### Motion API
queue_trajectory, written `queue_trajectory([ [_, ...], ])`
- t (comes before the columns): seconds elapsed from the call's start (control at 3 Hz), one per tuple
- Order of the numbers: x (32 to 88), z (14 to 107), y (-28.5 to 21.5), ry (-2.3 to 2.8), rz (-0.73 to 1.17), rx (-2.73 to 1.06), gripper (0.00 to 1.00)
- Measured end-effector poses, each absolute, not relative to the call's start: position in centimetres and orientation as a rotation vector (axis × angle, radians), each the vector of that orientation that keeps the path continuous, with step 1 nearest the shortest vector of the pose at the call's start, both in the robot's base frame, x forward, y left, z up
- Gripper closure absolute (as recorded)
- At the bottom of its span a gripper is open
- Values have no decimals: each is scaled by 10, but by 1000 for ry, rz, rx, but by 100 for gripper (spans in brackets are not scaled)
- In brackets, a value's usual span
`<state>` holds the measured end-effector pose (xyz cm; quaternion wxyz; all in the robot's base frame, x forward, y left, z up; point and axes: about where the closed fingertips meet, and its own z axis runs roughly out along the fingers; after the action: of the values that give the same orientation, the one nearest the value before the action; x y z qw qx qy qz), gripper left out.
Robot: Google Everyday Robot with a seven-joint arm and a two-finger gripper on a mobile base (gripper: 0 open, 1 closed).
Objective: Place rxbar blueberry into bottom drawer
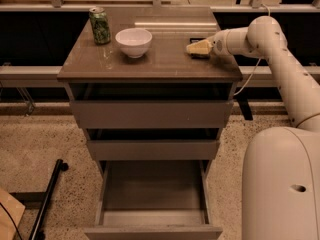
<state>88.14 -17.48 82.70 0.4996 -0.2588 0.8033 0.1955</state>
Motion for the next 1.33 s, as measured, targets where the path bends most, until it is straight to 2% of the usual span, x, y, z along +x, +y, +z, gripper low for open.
queue_trajectory([
  [0.67,875,844,-164,1913,464,-672,86],
  [1.0,868,866,-158,1866,470,-699,100],
  [1.33,854,890,-157,1826,468,-732,100],
])
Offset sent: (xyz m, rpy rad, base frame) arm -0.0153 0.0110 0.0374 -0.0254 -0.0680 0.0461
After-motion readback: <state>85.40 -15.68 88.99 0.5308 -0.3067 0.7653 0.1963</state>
